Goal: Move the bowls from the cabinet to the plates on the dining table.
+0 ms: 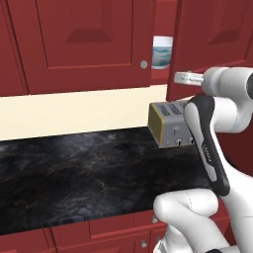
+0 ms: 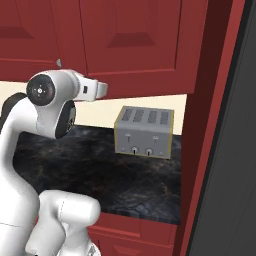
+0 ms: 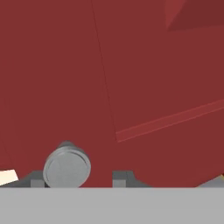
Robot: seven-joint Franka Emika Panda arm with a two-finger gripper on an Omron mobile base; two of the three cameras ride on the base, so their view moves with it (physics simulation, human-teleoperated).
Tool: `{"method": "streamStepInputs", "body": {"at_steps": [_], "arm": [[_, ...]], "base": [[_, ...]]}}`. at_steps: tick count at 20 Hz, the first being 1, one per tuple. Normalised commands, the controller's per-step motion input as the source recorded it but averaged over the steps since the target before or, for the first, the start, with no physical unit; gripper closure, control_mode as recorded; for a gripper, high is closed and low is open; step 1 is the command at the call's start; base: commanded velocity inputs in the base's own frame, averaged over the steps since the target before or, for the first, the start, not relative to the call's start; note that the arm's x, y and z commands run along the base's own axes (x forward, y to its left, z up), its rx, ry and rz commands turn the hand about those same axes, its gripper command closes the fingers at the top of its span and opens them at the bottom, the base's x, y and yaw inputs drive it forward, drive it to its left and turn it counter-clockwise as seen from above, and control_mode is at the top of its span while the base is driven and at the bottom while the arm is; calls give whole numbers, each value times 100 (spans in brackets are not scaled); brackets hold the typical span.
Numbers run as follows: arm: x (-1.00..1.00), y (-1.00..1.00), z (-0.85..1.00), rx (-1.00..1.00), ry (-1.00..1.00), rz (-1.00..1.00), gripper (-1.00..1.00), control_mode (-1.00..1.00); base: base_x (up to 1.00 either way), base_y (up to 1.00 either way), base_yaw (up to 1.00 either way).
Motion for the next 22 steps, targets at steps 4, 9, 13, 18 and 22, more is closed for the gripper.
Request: {"method": "streamStepInputs", "body": {"at_steps": [4, 9, 13, 18, 22], "arm": [[-30, -100, 4, 7, 0, 0, 100, -100], [-29, -100, 7, 7, 0, 0, 100, -100], [-28, -100, 13, 6, 0, 0, 100, -100], [-29, -100, 14, 6, 0, 0, 100, -100], [-28, -100, 14, 6, 1, 0, 100, -100]], "base": [[0, 0, 0], [0, 0, 0], [0, 0, 0], [0, 0, 0], [0, 0, 0]]}}
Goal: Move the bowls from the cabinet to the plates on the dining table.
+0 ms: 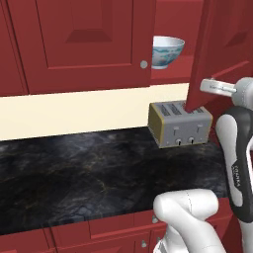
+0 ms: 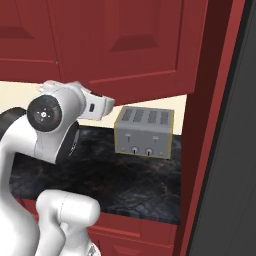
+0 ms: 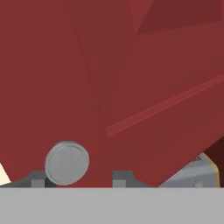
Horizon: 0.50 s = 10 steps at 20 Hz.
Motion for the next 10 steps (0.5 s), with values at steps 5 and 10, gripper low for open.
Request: {"method": "streamStepInputs", "body": {"at_steps": [5, 10], "arm": [[-26, -100, 14, 6, 2, 0, 100, -100], [-22, -100, 13, 6, 3, 0, 100, -100]], "base": [[0, 0, 0], [0, 0, 0]]}}
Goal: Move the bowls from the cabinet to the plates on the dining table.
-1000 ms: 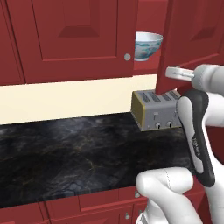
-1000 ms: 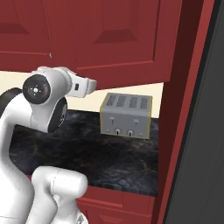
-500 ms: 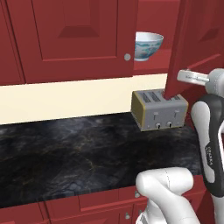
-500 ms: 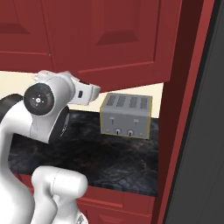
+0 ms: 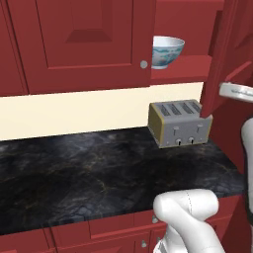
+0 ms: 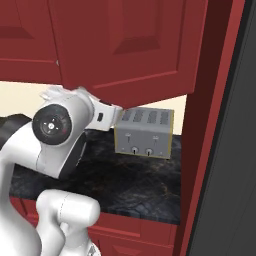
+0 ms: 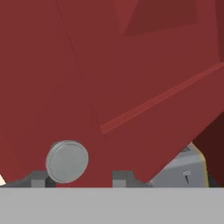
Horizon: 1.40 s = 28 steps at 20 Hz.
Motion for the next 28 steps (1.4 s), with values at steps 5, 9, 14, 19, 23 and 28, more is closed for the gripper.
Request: {"method": "streamStepInputs", "body": {"at_steps": [5, 9, 14, 19, 23, 28], "arm": [[-7, -41, 4, 4, 0, 1, -100, -100], [-9, -2, 2, 0, -3, 0, -100, -100], [-48, -14, 22, 0, -9, 0, -100, -100], [-55, 4, 8, -12, -4, 3, -100, -100], [-62, 18, -2, -28, 1, 5, -100, -100], [-72, 20, -20, -36, 11, 6, -100, -100]], "base": [[0, 0, 0], [0, 0, 0], [0, 0, 0], [0, 0, 0], [0, 0, 0], [0, 0, 0]]}}
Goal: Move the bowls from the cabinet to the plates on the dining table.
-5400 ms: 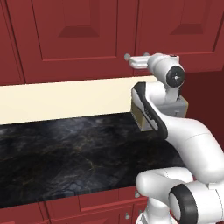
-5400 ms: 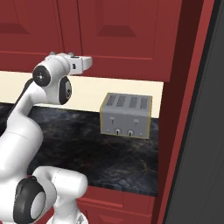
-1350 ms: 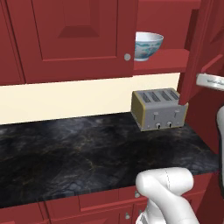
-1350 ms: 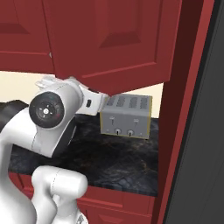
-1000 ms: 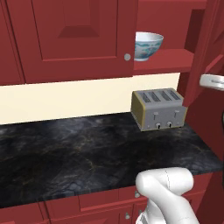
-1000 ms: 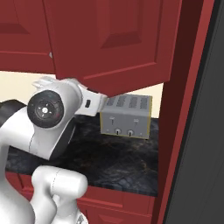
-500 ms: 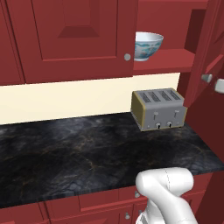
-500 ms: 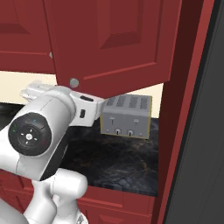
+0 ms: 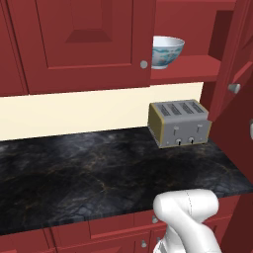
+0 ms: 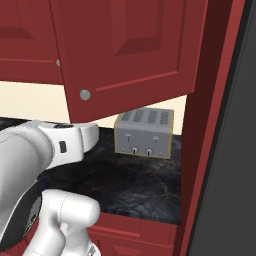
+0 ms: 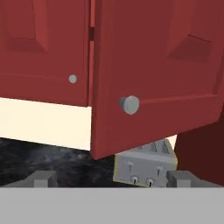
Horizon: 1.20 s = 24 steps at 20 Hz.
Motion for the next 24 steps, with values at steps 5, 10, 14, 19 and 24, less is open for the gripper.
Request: {"method": "streamStepInputs", "body": {"at_steps": [5, 10, 14, 19, 24], "arm": [[-46, 51, -38, -45, 15, 9, -100, -100], [-14, 72, -21, -39, 6, 9, -100, -100], [0, 75, -9, -37, 5, 5, -100, -100], [12, 65, -2, -30, 3, 2, -100, -100], [41, 26, 0, -19, -1, -3, -100, -100]], "base": [[0, 0, 0], [0, 0, 0], [0, 0, 0], [0, 0, 0], [0, 0, 0]]}}
